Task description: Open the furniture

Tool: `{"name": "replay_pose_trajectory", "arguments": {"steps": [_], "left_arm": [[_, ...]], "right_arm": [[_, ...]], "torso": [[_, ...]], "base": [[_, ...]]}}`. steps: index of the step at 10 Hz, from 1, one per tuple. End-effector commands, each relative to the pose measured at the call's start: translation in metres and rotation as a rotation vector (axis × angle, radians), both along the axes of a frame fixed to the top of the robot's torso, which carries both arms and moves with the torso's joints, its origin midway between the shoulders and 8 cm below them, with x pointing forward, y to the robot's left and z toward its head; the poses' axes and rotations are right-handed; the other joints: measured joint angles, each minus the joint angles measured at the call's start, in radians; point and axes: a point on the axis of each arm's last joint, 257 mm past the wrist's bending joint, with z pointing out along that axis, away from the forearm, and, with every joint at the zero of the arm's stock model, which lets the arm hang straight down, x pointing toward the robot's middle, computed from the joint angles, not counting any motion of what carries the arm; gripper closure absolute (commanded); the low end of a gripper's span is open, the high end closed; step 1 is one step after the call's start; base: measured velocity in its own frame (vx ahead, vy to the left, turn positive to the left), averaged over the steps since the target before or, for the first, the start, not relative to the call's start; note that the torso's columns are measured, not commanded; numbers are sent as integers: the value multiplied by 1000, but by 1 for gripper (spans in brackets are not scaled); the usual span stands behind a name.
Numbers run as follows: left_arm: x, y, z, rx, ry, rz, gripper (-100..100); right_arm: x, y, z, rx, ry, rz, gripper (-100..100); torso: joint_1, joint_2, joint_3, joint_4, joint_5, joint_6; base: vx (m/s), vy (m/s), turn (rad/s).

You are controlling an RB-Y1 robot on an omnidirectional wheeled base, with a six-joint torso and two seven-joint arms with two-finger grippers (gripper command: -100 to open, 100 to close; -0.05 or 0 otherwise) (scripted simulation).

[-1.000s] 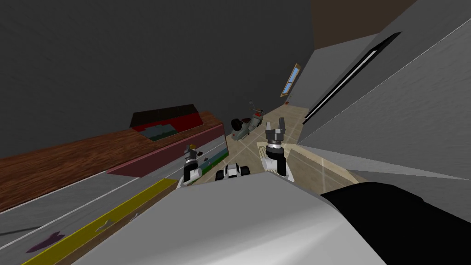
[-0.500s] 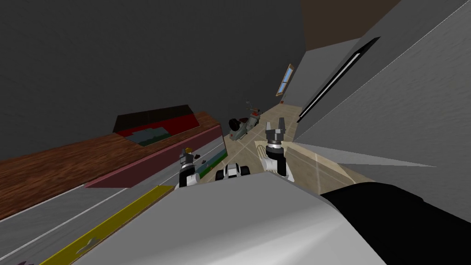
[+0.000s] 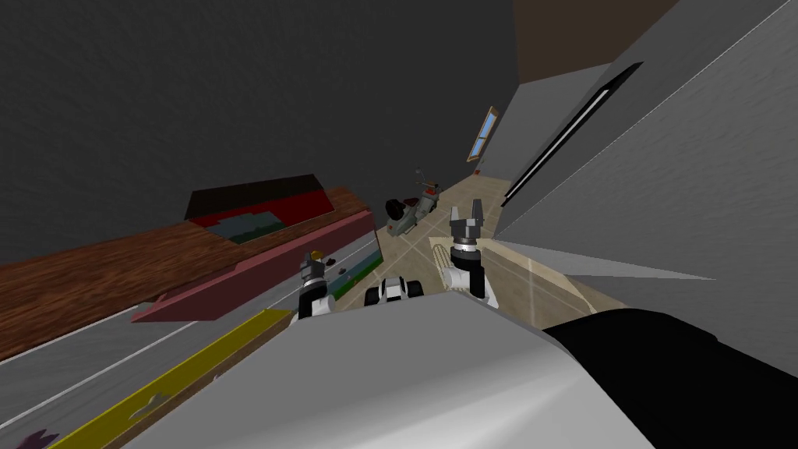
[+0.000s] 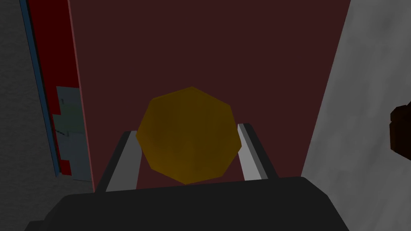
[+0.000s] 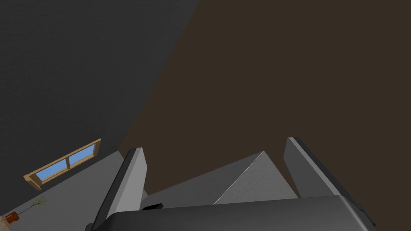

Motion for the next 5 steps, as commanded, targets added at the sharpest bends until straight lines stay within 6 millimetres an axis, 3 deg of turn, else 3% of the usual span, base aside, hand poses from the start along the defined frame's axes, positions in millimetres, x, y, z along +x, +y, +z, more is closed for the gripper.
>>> {"name": "replay_pose_trajectory", "arguments": {"steps": [1, 5], "left_arm": [[-2, 1, -2, -3, 11, 1, 100], [-6, -2, -5, -8, 28, -1, 100]], "right_arm": [[0, 0, 0, 0, 0, 0, 0], [0, 0, 0, 0, 0, 0, 0]], "torso": [[2, -2, -1, 0, 0, 0], [0, 1, 0, 0, 0, 0]], "base": [[-61, -53, 6], [-126, -89, 9]]}}
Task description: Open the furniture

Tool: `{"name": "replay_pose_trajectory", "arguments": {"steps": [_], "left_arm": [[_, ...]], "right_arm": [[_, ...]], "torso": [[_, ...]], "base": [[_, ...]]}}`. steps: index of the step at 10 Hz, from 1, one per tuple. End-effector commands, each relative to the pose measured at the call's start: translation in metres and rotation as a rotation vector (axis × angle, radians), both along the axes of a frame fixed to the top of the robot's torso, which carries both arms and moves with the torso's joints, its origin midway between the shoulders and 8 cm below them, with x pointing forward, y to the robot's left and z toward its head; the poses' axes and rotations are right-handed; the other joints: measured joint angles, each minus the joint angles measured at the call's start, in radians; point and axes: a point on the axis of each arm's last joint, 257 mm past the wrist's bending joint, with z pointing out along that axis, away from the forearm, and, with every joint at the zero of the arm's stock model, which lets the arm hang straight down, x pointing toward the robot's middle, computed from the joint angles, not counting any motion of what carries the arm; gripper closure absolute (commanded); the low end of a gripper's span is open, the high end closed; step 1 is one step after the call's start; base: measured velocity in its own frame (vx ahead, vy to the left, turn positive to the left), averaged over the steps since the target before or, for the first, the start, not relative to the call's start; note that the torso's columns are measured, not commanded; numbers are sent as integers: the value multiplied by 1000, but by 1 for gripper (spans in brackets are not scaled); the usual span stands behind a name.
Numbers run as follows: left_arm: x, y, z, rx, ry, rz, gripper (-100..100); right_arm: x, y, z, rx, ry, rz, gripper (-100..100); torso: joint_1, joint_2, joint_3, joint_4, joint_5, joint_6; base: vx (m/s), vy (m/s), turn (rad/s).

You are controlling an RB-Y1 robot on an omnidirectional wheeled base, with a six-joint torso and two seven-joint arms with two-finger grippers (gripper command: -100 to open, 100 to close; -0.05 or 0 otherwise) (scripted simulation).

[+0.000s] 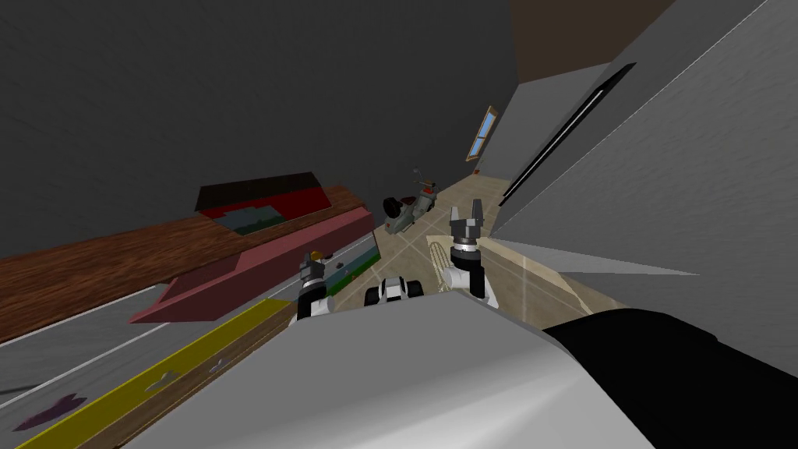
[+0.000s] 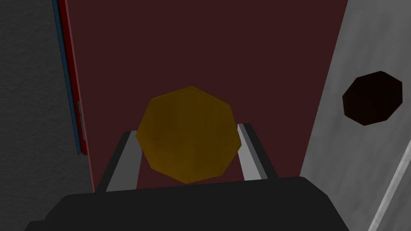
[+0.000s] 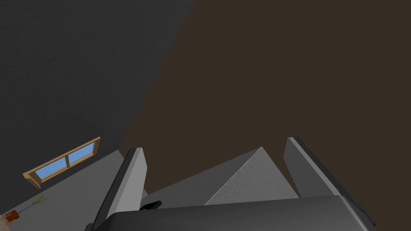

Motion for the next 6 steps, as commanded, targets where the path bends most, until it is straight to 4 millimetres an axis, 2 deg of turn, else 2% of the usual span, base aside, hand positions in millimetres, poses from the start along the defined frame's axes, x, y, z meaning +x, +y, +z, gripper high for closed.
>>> {"name": "replay_pose_trajectory", "arguments": {"steps": [1, 3, 6], "left_arm": [[-3, -2, -6, -7, 18, -1, 100], [-4, -3, -4, -4, 14, -3, 100], [-7, -6, -6, -6, 18, -5, 100]], "right_arm": [[0, 0, 0, 0, 0, 0, 0], [0, 0, 0, 0, 0, 0, 0], [0, 0, 0, 0, 0, 0, 0]], "torso": [[2, -2, -1, 0, 0, 0], [4, -7, -4, 1, -2, -1], [1, -2, -1, 0, 0, 0]], "base": [[-145, -114, 7], [-90, -74, 9], [-162, -108, 10]]}}
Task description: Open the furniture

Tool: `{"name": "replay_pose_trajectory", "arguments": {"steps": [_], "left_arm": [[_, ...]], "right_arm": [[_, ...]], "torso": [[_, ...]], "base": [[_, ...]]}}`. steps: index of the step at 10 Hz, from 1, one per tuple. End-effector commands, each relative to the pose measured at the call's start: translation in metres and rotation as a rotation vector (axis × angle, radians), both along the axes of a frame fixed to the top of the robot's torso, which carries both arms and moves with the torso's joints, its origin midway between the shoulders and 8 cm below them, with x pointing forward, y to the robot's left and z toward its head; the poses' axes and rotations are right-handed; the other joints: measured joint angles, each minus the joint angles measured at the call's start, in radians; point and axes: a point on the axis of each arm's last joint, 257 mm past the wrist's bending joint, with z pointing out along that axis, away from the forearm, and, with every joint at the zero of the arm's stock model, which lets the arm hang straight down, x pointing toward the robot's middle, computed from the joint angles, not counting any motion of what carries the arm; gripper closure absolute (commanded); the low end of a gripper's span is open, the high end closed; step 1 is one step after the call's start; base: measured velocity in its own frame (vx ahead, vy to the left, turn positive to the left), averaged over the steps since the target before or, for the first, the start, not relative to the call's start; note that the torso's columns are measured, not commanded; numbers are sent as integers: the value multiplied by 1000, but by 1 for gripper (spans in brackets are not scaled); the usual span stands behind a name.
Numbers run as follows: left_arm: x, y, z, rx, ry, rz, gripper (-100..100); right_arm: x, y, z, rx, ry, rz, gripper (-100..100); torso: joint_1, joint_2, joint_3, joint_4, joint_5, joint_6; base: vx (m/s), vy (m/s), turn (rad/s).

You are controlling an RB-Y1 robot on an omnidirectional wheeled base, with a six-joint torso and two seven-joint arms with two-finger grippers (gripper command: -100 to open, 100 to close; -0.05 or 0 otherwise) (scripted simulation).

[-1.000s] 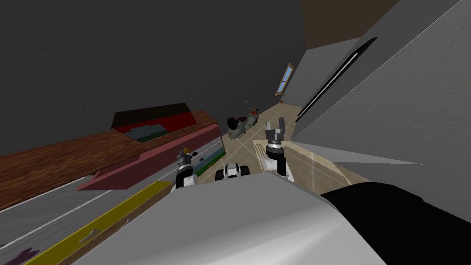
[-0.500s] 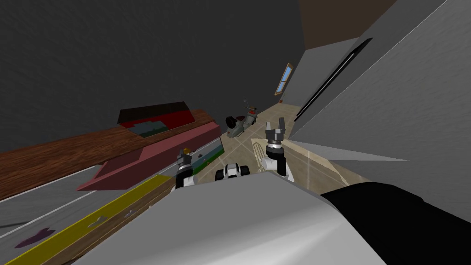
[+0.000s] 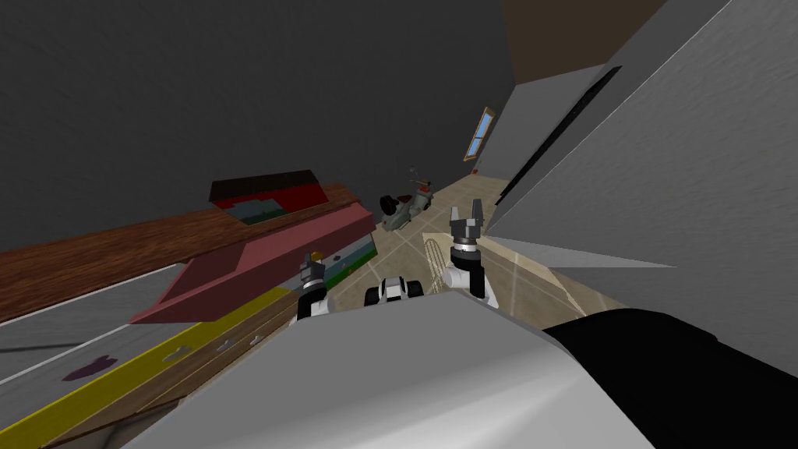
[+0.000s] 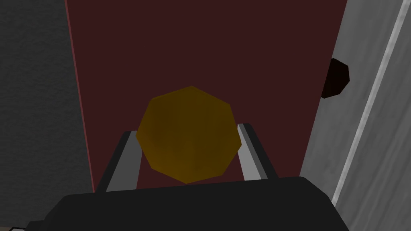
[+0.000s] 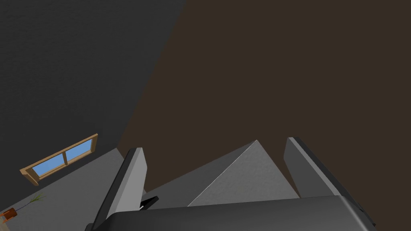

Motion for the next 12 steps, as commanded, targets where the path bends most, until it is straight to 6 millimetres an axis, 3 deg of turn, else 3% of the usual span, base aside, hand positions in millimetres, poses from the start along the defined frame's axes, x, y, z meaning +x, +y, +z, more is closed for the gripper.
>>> {"name": "replay_pose_trajectory", "arguments": {"steps": [1, 4, 5, 12], "left_arm": [[-4, -4, -5, -6, 15, -1, 100], [-6, -6, -4, -5, 12, -4, 100], [-6, 0, 10, -1, 4, 1, -100], [-12, 12, 45, 2, 1, 12, -100]], "right_arm": [[0, 0, 0, 0, 0, 0, 0], [0, 0, 0, 0, 0, 0, 0], [0, 0, 0, 0, 0, 0, 0], [0, 0, 0, 0, 0, 0, 0]], "torso": [[0, 0, 0, 0, 0, 0], [1, -3, -2, 0, -1, 0], [-2, 1, 1, 0, 0, 0], [-7, 7, 3, 7, -8, 0]], "base": [[-171, -129, 14], [-120, -83, 9], [-82, -66, -18], [15, -4, -19]]}}
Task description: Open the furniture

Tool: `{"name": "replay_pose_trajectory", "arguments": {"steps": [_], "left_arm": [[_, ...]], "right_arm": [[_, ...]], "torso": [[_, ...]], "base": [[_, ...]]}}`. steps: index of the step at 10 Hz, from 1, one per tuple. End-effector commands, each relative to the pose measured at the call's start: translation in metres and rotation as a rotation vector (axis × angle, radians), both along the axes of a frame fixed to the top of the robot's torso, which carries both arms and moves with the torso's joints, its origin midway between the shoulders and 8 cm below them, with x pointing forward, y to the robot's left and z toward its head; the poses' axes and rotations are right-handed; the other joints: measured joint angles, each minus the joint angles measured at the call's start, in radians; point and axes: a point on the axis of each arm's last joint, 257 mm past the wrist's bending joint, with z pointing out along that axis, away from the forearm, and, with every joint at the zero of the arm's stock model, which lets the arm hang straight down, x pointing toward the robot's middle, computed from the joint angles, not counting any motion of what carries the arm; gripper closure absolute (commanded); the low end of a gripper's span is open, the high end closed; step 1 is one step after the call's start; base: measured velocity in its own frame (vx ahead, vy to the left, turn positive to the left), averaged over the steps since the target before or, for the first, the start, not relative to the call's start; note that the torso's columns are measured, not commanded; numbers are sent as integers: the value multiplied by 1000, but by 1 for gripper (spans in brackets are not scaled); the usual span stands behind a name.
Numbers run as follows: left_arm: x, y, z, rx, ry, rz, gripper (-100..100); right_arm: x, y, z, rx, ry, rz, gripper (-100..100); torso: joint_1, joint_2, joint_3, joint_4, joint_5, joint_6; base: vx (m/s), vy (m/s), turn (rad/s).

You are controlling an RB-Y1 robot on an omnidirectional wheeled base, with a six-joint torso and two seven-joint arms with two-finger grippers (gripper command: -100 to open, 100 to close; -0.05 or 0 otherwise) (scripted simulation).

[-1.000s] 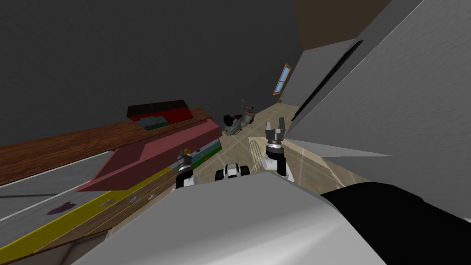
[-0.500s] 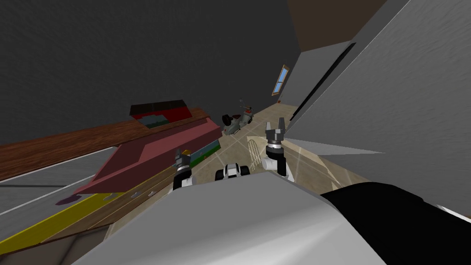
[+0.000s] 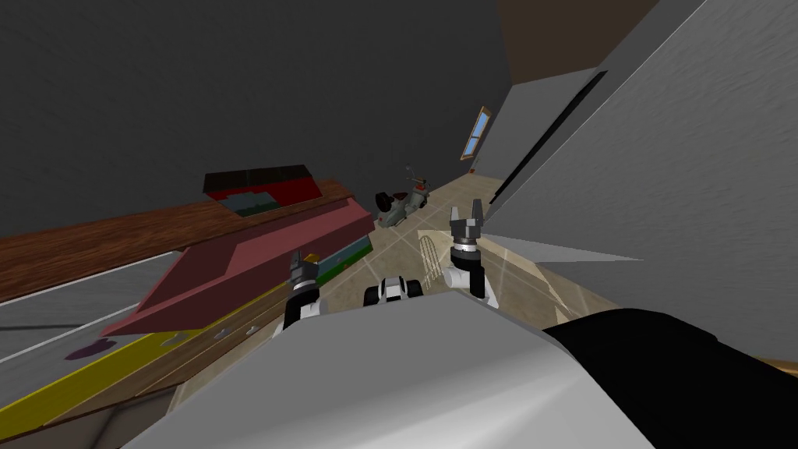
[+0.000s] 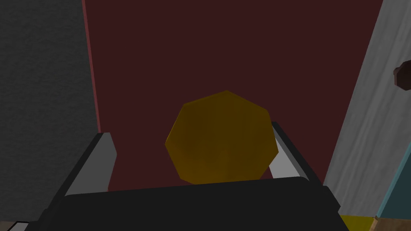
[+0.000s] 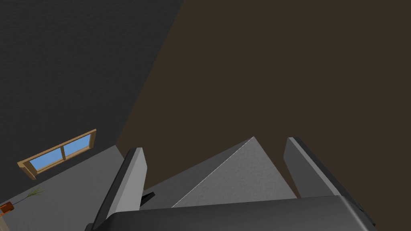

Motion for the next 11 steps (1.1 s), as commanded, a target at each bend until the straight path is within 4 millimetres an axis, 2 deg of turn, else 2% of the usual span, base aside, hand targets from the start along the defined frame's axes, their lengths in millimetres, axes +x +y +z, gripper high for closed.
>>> {"name": "replay_pose_trajectory", "arguments": {"steps": [1, 4, 5, 6, 11], "left_arm": [[-2, 4, 21, 6, -13, 2, -100], [-4, 5, 26, 7, -13, 4, -100], [-5, 7, 10, -9, 23, 8, -100], [-6, 7, 6, -13, 32, 9, 0], [-9, 6, -7, -26, 63, 12, 0]], "right_arm": [[0, 0, 0, 0, 0, 0, 0], [0, 0, 0, 0, 0, 0, 0], [0, 0, 0, 0, 0, 0, 0], [0, 0, 0, 0, 0, 0, 0], [0, 0, 0, 0, 0, 0, 0]], "torso": [[-2, 1, 0, 2, -2, 0], [-5, 4, 1, 5, -6, -1], [-6, 5, 1, 6, -7, -1], [-4, 4, 2, 3, -4, -1], [4, -5, -2, -3, 3, 0]], "base": [[-2, -19, -24], [2, -8, -9], [7, 1, -5], [5, 0, -6], [0, 0, 0]]}}
